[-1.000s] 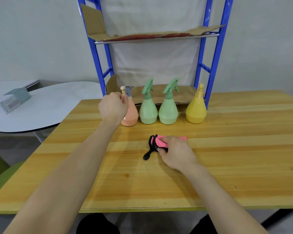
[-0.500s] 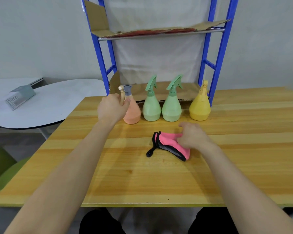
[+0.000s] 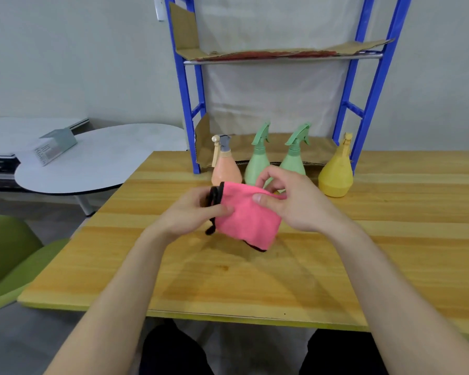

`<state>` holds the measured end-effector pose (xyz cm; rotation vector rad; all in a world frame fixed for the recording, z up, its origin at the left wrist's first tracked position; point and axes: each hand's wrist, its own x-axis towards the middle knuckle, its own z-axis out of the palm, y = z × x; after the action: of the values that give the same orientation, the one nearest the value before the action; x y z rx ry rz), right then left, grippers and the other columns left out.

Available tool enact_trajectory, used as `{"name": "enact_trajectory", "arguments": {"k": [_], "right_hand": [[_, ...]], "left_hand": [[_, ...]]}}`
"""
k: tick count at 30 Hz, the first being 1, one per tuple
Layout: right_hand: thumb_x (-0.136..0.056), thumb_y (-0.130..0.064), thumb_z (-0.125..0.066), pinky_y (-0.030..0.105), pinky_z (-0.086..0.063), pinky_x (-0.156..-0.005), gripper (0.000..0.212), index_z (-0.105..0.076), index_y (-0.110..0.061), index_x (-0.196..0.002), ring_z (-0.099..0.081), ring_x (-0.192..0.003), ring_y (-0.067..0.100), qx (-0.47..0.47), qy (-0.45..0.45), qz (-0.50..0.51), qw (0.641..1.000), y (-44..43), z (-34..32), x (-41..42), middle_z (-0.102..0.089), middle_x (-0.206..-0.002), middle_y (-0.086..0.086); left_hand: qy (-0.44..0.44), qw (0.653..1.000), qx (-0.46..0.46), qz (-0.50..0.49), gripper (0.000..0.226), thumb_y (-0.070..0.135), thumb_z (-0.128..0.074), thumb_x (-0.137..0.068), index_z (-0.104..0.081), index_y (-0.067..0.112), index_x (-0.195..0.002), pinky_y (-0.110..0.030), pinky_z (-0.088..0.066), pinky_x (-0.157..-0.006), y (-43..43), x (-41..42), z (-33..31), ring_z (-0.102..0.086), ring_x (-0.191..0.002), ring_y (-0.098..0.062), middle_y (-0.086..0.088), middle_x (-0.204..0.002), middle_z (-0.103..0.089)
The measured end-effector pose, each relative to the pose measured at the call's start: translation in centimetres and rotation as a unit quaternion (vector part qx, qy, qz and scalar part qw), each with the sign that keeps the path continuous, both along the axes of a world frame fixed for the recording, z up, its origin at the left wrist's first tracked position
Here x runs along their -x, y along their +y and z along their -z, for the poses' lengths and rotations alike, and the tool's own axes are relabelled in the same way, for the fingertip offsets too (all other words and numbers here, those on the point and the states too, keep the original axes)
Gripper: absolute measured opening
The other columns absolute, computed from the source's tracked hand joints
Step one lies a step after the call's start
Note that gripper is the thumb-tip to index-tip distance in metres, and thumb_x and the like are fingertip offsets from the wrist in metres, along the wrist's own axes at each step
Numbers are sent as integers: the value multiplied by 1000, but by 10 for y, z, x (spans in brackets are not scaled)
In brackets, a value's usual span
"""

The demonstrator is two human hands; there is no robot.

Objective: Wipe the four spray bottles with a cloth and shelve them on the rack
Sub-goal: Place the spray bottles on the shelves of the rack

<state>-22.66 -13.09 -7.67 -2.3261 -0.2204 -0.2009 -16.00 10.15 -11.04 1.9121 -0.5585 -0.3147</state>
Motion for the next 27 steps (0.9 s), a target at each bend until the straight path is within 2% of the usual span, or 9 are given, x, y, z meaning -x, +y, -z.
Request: {"name": "enact_trajectory", "arguments": {"k": [3, 6, 9, 11, 13, 15, 19, 23, 27], "right_hand": [[-98, -29, -77, 22, -53, -79, 13, -65, -26, -103, -68, -85, -3, -51, -34, -6, 998, 26, -16, -1, -75, -88, -15], [-98, -30, -78, 20, -56, -68, 14, -66, -25, -104, -73, -85, 3, -46, -24, 5, 999, 54, -20, -19, -76, -99, -11], [-101, -41, -72, 41, -65, -77, 31, -65, -23, -126, -78, -90, 23, 182, 130, -22, 974, 71, 5, -39, -71, -116, 2], [-99, -44, -71, 38, -59, -84, 42, -67, -19, -133, -70, -106, 27, 389, 161, -13, 907, 70, 26, -43, -69, -123, 5], [-99, -38, -71, 34, -52, -78, 37, -70, -16, -128, -67, -107, 28, 418, 157, 15, 894, 63, 40, -43, -69, -122, 5], [-98, -39, -71, 33, -48, -73, 32, -71, -17, -121, -66, -101, 27, 403, 151, 43, 902, 55, 48, -47, -69, -117, 5], [-97, -44, -72, 36, -56, -79, 37, -69, -16, -122, -66, -100, 27, 322, 90, 129, 934, 36, 55, -61, -69, -114, 5], [-93, -47, -78, 42, -56, -91, 62, -56, -12, -140, -67, -115, 33, 243, 9, 205, 948, 15, 54, -87, -64, -129, 10], [-81, -47, -90, 41, -53, -95, 80, -50, -9, -138, -66, -119, 34, 191, 6, 240, 952, 1, 51, -126, -60, -131, 13]], "left_hand": [[-19, 996, 80, -18, 27, 30, -77, -93, -77, 21, -118, -22, -58, -86, 32, 17, -22, -76, -103, -8, 7, -110, -82], [-47, 996, 29, -75, 36, 41, -78, -93, -74, 28, -126, -36, -60, -96, 62, 14, -32, -77, -110, -13, 4, -116, -81], [-75, 959, -245, -117, 55, 54, -79, -93, -61, 30, -140, -46, -61, -93, 89, 0, -10, -78, -98, -20, 1, -113, -80], [-75, 891, -433, -115, 71, 55, -79, -92, -49, 25, -150, -45, -62, -88, 101, -9, 16, -77, -92, -22, 2, -112, -77], [-107, 848, -503, -128, 81, 58, -80, -89, -48, 23, -154, -46, -61, -93, 107, -16, 34, -72, -108, -25, 0, -127, -72], [-137, 851, -486, -144, 79, 59, -79, -88, -52, 25, -153, -45, -60, -95, 106, -23, 36, -68, -116, -26, 0, -136, -68], [-161, 889, -405, -143, 64, 60, -79, -89, -60, 26, -140, -42, -60, -92, 71, -45, 29, -67, -105, -17, 9, -119, -68], [-144, 934, -281, -169, 82, 64, -87, -78, -56, 26, -144, -41, -59, -95, 20, -84, 30, -68, -113, -18, 8, -122, -67], [-124, 944, -211, -220, 97, 66, -91, -67, -52, 21, -144, -44, -55, -99, -20, -124, 31, -63, -123, -22, 3, -134, -63]]}}
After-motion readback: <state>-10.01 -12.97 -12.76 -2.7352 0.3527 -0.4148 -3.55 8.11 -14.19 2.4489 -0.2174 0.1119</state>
